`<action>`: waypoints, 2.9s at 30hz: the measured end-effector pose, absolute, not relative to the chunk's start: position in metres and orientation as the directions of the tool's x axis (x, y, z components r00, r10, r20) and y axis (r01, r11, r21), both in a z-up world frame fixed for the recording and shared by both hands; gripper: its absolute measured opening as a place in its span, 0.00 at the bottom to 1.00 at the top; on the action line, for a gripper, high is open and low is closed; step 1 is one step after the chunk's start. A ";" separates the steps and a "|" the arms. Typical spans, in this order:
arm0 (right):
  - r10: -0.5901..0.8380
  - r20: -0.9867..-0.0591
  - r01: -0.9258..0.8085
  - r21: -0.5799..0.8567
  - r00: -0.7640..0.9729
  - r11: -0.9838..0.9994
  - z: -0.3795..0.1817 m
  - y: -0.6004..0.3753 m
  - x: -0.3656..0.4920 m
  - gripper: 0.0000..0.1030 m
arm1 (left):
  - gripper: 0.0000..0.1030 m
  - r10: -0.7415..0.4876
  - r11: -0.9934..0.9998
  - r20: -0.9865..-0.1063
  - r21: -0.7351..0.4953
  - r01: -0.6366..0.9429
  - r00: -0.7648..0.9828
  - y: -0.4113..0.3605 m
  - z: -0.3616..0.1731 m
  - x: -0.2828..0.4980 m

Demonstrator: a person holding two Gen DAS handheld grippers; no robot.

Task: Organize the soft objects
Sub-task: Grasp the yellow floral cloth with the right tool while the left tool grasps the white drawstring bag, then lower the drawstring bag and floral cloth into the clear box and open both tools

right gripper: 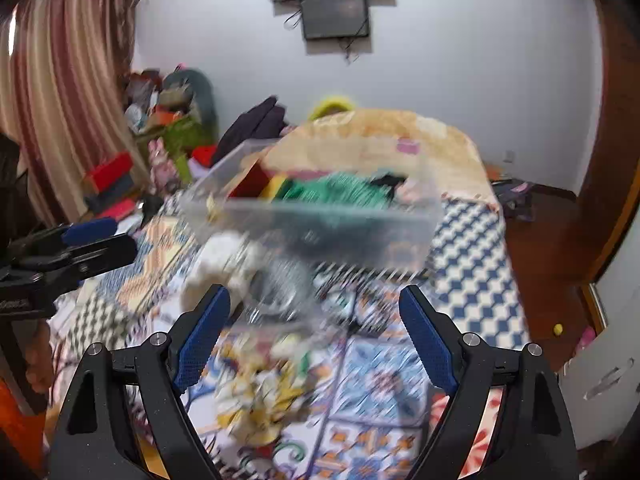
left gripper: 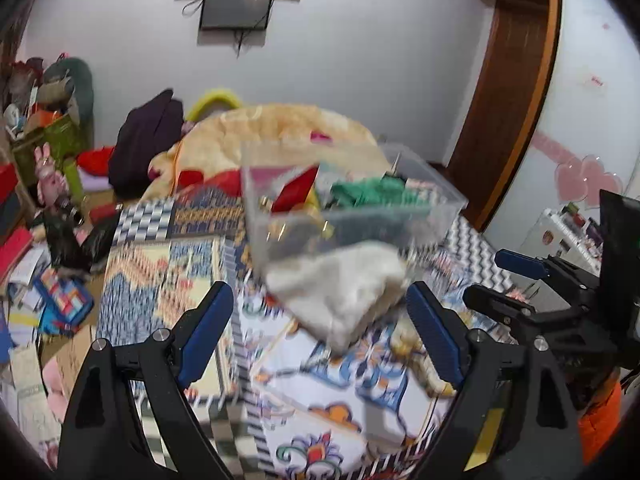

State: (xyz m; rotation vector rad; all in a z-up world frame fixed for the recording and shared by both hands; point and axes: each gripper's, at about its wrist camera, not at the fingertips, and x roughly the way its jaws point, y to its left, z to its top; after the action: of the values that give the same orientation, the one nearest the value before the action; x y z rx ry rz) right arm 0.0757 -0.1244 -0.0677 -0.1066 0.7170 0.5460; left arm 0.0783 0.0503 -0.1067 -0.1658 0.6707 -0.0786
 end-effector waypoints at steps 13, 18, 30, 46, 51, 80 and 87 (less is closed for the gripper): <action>0.402 -0.735 -0.557 0.039 0.546 0.829 -0.117 -0.093 0.077 0.71 | 0.86 -0.101 0.988 -0.712 -0.155 -0.015 0.694 0.043 -0.158 0.066; 0.395 -0.738 -0.567 0.021 0.547 0.824 -0.119 -0.091 0.071 0.36 | 0.86 -0.109 0.988 -0.713 -0.154 -0.004 0.693 0.036 -0.160 0.076; 0.391 -0.694 -0.471 0.085 0.605 0.878 -0.106 -0.143 0.069 0.17 | 0.86 -0.143 0.984 -0.739 -0.175 0.017 0.658 0.018 -0.170 0.121; 0.412 -0.665 -0.449 0.127 0.624 0.885 -0.097 -0.160 0.068 0.17 | 0.13 -0.148 0.983 -0.706 -0.185 0.022 0.692 0.017 -0.163 0.128; 0.407 -0.638 -0.435 0.123 0.653 0.892 -0.082 -0.168 0.063 0.17 | 0.12 -0.130 0.987 -0.660 -0.160 0.031 0.740 0.017 -0.144 0.103; 0.391 -0.416 -0.429 0.004 0.821 0.904 0.018 -0.135 0.116 0.17 | 0.13 -0.170 0.979 -0.458 -0.181 0.096 0.872 0.024 -0.031 0.148; 0.385 -0.451 -0.423 0.018 0.805 0.906 0.006 -0.133 0.131 0.17 | 0.13 -0.173 0.978 -0.494 -0.189 0.089 0.852 0.022 -0.040 0.183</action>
State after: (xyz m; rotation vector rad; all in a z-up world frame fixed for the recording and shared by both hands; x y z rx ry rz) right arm 0.1306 -0.1332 0.0061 -0.0848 0.4648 0.4334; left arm 0.1827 0.0218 -0.0397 -0.1621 0.5340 -0.1383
